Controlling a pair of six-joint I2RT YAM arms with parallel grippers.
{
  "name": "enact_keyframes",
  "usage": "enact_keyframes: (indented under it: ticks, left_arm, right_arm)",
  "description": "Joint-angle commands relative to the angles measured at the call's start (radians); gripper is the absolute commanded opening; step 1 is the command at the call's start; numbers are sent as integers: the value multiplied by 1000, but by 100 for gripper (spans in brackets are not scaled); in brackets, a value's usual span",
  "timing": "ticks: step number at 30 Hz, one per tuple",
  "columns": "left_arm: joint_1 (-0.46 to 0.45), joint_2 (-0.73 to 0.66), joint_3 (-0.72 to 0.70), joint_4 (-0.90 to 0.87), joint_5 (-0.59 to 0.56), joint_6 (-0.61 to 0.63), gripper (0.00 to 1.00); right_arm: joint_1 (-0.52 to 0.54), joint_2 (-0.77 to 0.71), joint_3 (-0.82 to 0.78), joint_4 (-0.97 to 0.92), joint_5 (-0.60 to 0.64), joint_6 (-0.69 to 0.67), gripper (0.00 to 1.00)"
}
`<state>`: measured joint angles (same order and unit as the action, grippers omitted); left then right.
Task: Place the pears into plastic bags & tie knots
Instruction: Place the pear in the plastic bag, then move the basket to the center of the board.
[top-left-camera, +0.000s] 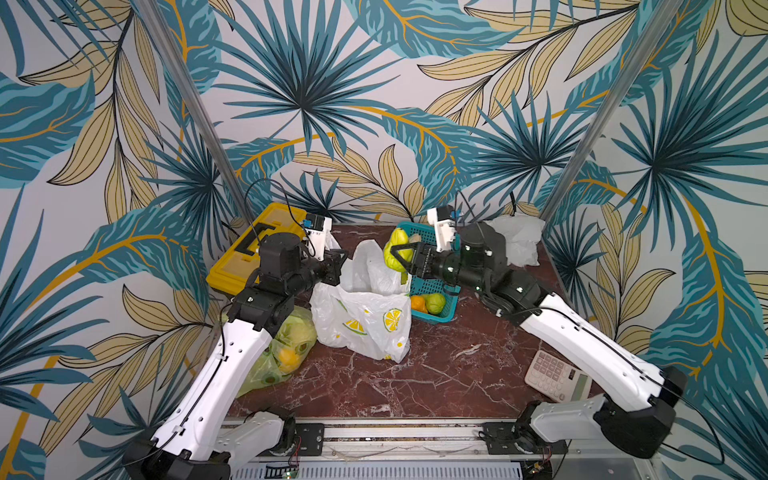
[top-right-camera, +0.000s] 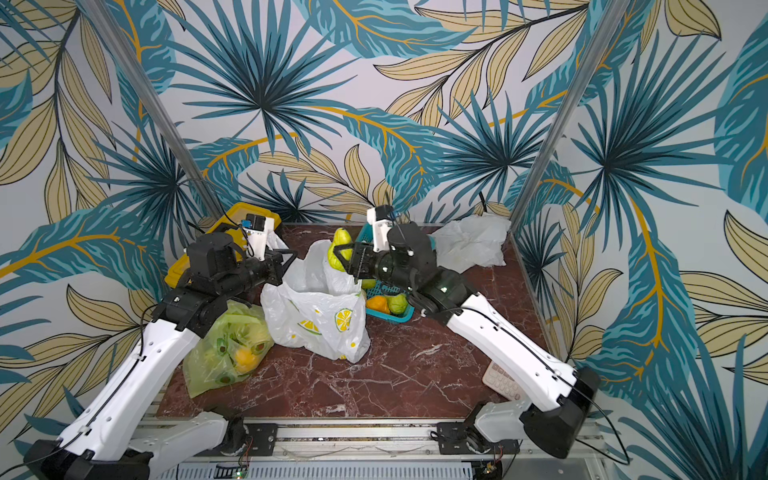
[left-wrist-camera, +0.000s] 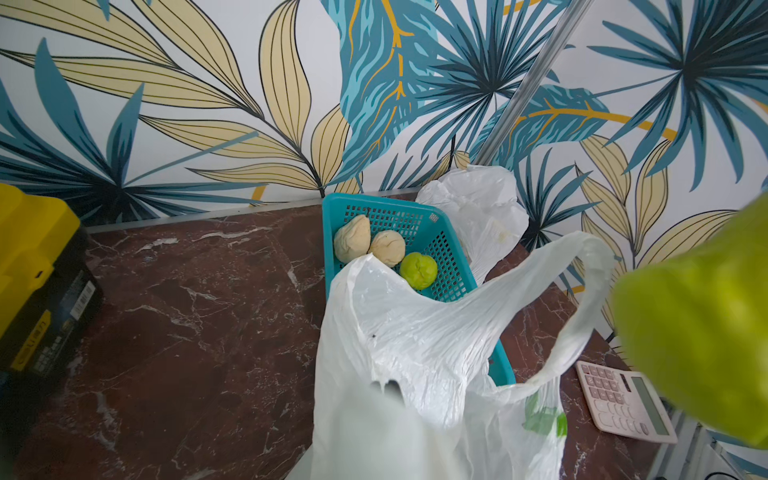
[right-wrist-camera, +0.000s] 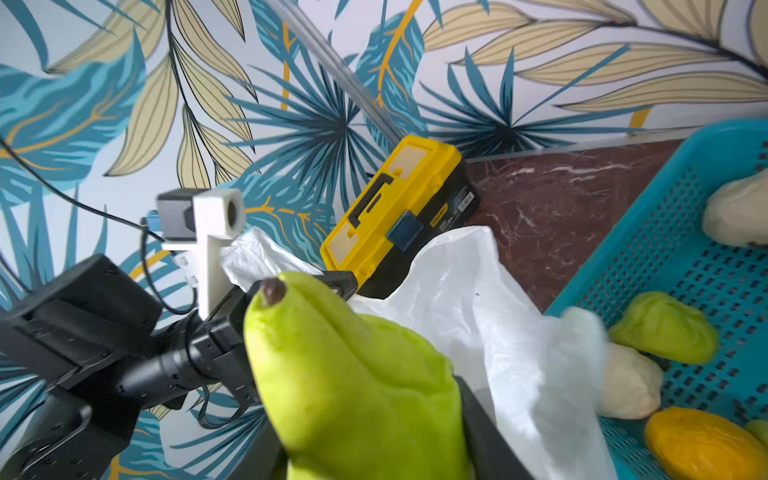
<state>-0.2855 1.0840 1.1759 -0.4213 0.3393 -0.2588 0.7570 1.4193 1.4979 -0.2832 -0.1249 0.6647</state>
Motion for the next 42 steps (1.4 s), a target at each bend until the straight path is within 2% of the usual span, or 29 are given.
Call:
enact_keyframes:
  ticks: [1, 5, 8, 10, 11, 13, 14, 16, 21, 25, 27, 29, 32, 34, 36, 42]
  left_arm:
    - [-5, -35, -27, 49, -21, -39, 0]
    - [-5, -56, -54, 61, -33, -45, 0]
    - [-3, -65, -84, 62, -68, -36, 0]
    - [2, -69, -106, 68, -84, -27, 0]
    - [4, -68, -116, 67, -89, -22, 0]
    - [15, -68, -135, 67, -96, -26, 0]
    - [23, -67, -143, 67, -97, -33, 0]
    - [37, -69, -160, 68, -105, -43, 0]
    - [68, -44, -207, 67, -161, -75, 0]
    - [92, -2, -241, 61, -176, -95, 0]
    - [106, -13, -247, 34, -199, -104, 0]
    - [127, -38, -255, 13, -206, -101, 0]
    - [152, -101, -249, -36, -230, -88, 0]
    - [154, -163, -242, -57, -277, -84, 0]
    - [154, -222, -225, -54, -291, -80, 0]
    - [154, -218, -141, -31, -156, -32, 0]
  right_arm:
    - [7, 174, 59, -65, -40, -13, 24]
    - [27, 352, 112, -121, -72, -33, 25]
    - [40, 407, 104, -164, -16, -68, 28]
    - [73, 428, 106, -221, 8, -81, 38]
    - [73, 427, 105, -243, 10, -93, 46]
    - [74, 402, 88, -264, 9, -103, 68]
    - [71, 381, 86, -280, -7, -118, 75]
    - [71, 344, 117, -347, -26, -152, 81]
    - [53, 231, 188, -422, -68, -229, 83]
    - [-43, 174, 218, -393, 16, -217, 79]
    - [-128, 117, 154, -310, 10, -137, 73]
    - [-204, 53, 49, -212, 7, -55, 71]
    - [-278, -8, -66, -214, 141, -2, 71]
    - [-297, 3, -95, -287, 231, -3, 70]
    - [-297, 45, -117, -338, 267, -14, 70]
    - [-294, 253, -133, -343, 228, -30, 70]
